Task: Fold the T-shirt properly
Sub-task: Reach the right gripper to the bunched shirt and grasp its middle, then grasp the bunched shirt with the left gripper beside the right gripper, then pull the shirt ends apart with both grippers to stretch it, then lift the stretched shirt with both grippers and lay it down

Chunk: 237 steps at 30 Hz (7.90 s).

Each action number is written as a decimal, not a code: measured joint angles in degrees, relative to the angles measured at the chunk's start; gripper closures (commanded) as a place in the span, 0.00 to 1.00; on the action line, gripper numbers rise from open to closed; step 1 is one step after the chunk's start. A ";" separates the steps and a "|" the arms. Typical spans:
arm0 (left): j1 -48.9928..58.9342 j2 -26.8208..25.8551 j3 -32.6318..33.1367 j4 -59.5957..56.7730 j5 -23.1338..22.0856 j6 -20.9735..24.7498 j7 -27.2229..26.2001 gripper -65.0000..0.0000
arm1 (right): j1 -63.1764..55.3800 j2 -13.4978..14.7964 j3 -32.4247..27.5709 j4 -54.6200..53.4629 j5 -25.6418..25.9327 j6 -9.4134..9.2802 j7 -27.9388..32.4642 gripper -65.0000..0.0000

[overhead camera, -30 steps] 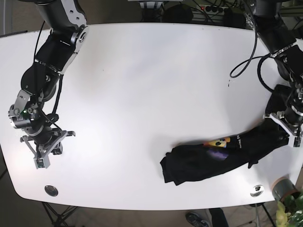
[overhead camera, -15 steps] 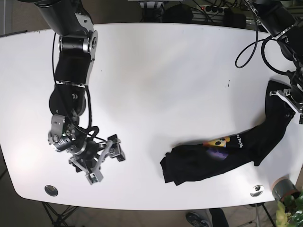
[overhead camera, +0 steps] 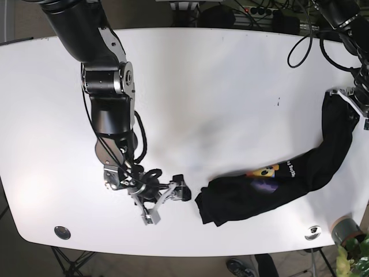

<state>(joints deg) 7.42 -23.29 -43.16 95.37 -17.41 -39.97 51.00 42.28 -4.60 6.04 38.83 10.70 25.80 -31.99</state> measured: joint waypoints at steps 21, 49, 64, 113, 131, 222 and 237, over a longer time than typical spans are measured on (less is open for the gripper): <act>10.49 2.10 -1.27 4.57 -0.04 -0.15 -0.04 1.00 | -0.33 -4.11 -7.26 -8.55 0.68 -4.87 12.26 0.18; -12.85 5.09 7.93 4.17 -11.13 0.00 8.61 0.32 | -11.41 -4.02 -7.28 21.62 0.59 -4.85 -4.72 0.18; -33.44 8.98 29.53 -29.70 10.21 20.46 -18.56 0.32 | -19.06 -3.34 -6.91 33.31 1.03 -4.63 -10.21 0.18; -19.61 20.28 57.59 -30.99 13.11 14.75 -27.63 0.32 | -24.33 4.02 17.53 44.87 0.94 -1.09 -16.70 0.18; -17.42 18.08 57.53 -16.06 14.38 14.38 -23.96 0.32 | -28.92 7.23 20.87 43.89 1.07 -1.16 -19.19 0.18; -24.37 10.29 6.97 -20.17 14.40 5.38 -6.69 1.00 | -25.35 4.94 20.52 37.90 0.90 -0.72 -15.61 0.97; -35.60 10.08 11.54 -7.93 14.40 5.25 1.57 1.00 | -10.62 10.38 20.59 42.29 1.07 0.66 -22.01 0.97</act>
<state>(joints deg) -28.18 -13.21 -31.62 87.44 -3.01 -34.72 52.58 31.66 5.78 26.63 81.12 11.77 26.46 -54.00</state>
